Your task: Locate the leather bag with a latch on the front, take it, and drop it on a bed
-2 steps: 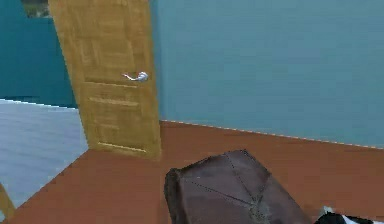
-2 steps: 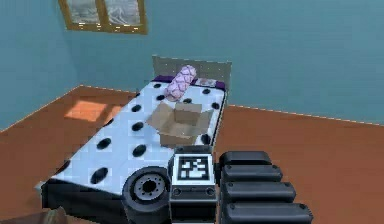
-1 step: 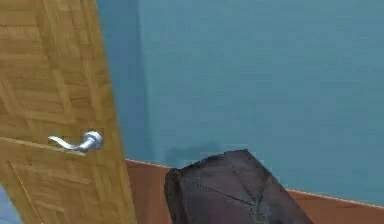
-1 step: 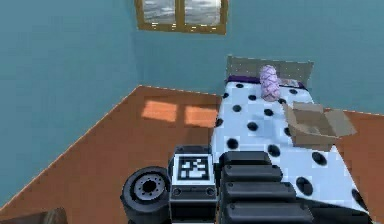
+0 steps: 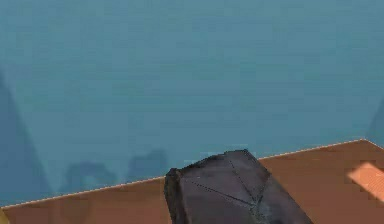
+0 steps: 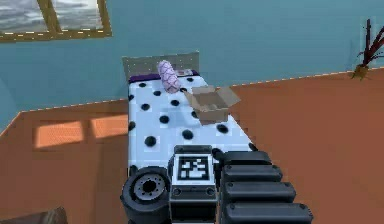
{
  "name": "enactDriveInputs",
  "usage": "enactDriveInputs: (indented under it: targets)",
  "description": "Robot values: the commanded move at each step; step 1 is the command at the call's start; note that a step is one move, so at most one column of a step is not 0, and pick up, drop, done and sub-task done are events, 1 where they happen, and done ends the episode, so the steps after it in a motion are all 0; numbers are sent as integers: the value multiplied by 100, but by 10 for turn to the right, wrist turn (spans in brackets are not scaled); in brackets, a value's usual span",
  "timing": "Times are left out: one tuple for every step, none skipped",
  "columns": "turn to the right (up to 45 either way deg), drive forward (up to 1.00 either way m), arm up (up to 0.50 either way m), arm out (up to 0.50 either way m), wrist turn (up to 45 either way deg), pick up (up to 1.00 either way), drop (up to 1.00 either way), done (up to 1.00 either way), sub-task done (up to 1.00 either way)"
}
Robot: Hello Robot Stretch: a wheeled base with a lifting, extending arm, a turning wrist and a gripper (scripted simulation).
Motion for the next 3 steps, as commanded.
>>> enactDriveInputs:
  targets:
    - [0, 5, 0, 0, 0, 0, 0, 0, 0]
    - [300, 0, 0, 0, 0, 0, 0, 0, 0]
    - [0, 80, 0, 0, 0, 0, 0, 0, 0]
